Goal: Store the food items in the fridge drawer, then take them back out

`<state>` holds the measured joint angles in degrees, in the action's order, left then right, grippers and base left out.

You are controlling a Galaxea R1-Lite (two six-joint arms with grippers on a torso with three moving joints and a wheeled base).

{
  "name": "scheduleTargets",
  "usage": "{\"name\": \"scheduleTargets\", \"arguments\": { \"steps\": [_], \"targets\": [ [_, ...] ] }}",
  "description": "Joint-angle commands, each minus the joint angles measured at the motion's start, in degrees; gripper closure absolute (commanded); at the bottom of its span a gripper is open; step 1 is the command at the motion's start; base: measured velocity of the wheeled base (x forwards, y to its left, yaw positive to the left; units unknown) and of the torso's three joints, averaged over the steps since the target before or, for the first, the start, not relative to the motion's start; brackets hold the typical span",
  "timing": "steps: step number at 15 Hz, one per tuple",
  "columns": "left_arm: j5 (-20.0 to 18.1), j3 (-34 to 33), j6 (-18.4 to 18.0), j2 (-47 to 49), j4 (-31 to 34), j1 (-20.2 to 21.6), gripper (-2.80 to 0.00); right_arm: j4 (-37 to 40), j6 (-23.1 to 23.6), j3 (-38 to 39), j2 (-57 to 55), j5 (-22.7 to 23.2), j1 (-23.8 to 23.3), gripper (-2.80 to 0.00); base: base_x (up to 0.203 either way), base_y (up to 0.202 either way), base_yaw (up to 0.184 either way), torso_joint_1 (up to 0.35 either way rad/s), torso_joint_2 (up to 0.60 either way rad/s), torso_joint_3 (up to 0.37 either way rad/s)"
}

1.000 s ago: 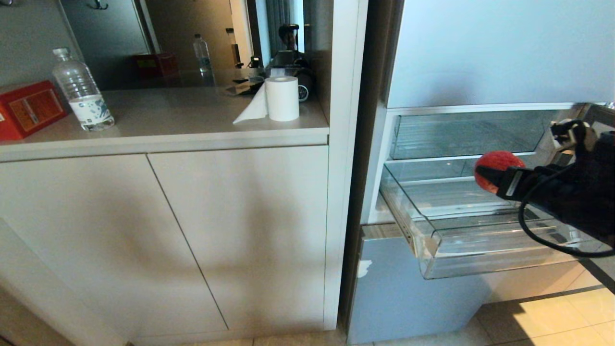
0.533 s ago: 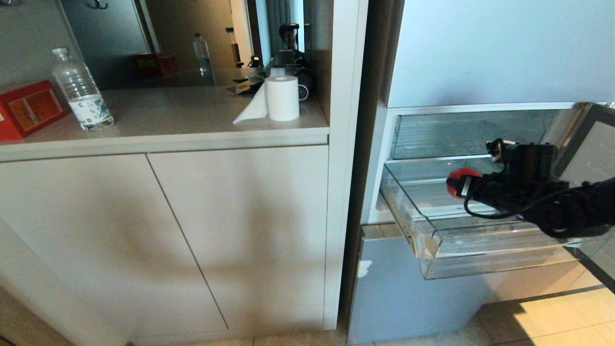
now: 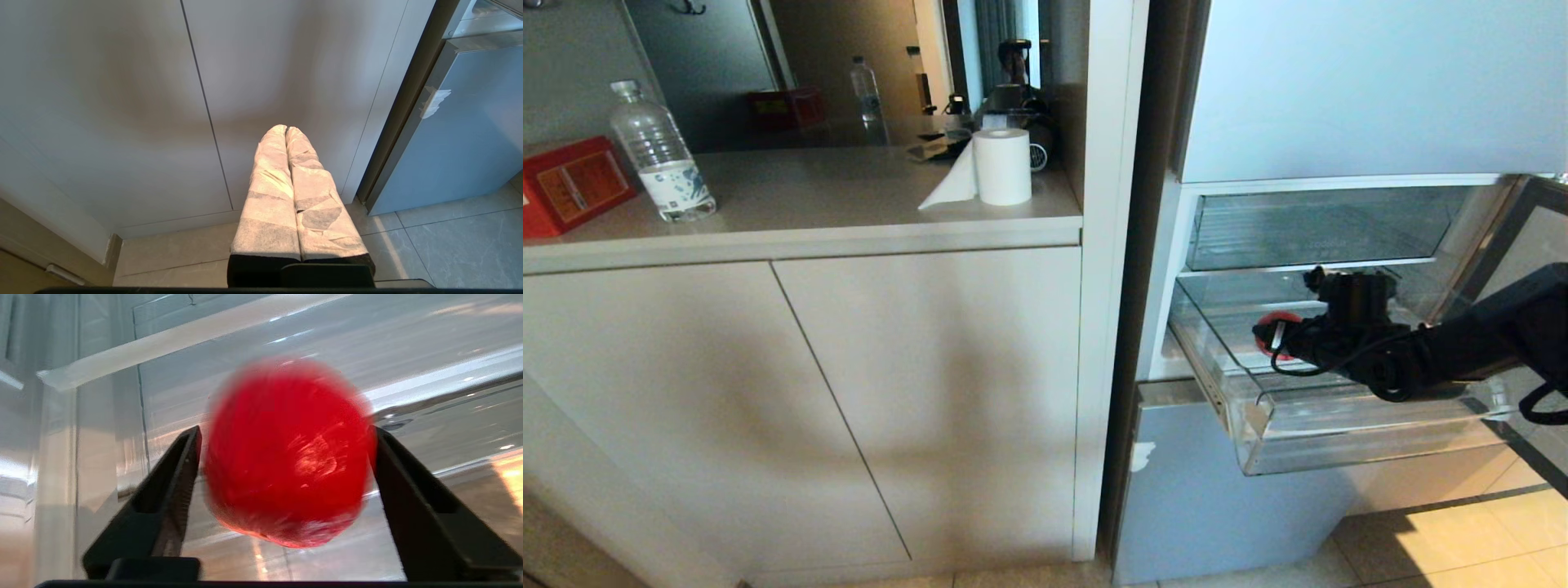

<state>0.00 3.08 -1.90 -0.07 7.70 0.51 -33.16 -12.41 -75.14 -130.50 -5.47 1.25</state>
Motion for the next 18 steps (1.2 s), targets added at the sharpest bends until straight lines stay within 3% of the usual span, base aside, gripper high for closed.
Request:
{"name": "scheduleTargets", "arguments": {
  "steps": [1, 6, 7, 12, 18],
  "targets": [
    [0.0, -0.01, -0.03, -0.01, 0.03, 0.02, 0.0, -0.15, -1.93, -1.16, -1.36, 0.02, 0.07, -2.8, 0.0, 0.0, 0.0, 0.0, 0.0, 0.0],
    [0.0, -0.01, -0.03, -0.01, 0.03, 0.02, 0.0, -0.36, -4.26, 1.36, 8.92, -0.38, 0.89, -2.8, 0.0, 0.0, 0.0, 0.0, 0.0, 0.0],
    [0.0, -0.01, -0.03, -0.01, 0.03, 0.02, 0.0, -0.18, -4.39, 2.86, 12.94, -0.5, 1.29, 0.0, 0.0, 0.0, 0.0, 0.0, 0.0, 0.0],
    [0.0, -0.01, -0.03, -0.01, 0.03, 0.02, 0.0, 2.2, -4.03, 18.75, 38.45, -1.79, 4.39, 0.0, 0.0, 0.0, 0.0, 0.0, 0.0, 0.0],
    [0.0, -0.01, -0.03, -0.01, 0.03, 0.02, 0.0, 7.57, 3.07, 50.64, 76.34, -0.02, 6.42, 0.0, 0.0, 0.0, 0.0, 0.0, 0.0, 0.0]
  ]
}}
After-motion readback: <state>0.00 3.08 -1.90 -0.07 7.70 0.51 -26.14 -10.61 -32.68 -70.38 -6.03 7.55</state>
